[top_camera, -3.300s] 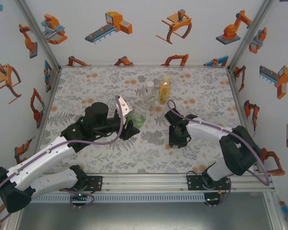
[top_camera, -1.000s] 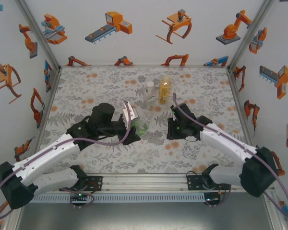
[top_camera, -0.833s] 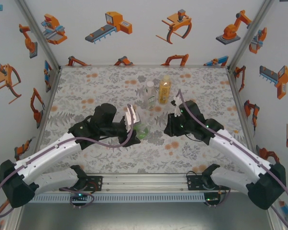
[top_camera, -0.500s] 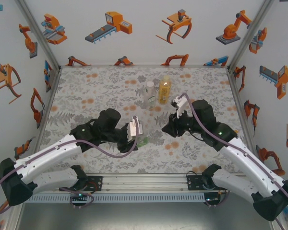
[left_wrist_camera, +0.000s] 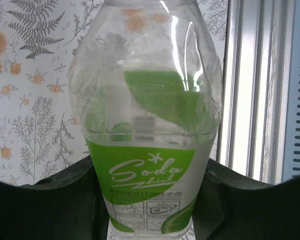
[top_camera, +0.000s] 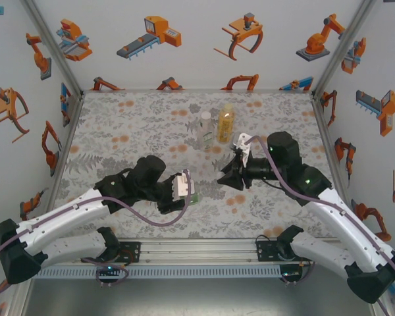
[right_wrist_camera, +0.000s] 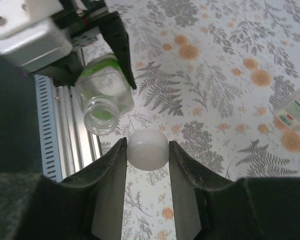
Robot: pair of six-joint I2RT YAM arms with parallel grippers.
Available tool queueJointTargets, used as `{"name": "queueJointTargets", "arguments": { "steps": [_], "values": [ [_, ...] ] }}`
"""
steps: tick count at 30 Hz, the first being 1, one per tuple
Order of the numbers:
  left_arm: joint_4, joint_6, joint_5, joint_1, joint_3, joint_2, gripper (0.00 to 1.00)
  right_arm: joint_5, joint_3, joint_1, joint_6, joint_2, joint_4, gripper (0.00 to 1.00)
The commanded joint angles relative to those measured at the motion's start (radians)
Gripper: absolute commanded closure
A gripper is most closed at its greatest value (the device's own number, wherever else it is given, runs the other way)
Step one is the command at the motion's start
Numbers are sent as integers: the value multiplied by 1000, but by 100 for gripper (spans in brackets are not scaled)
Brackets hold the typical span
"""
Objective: Screw on the bottle caps
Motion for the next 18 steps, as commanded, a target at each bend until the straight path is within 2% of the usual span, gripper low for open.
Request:
{"name": "queueJointTargets", "arguments": {
  "steps": [1,7,18],
  "values": [
    [-35,39,-1,-4,16,8,100,-110,20,12,-55,9,66,100],
    [-29,24,16,-4,28,8,100,-126,18,31,-111,43,53,100],
    [-17,17,-11,-3,42,10,100,-143,-3,93,-106,84,98,100]
  ]
}}
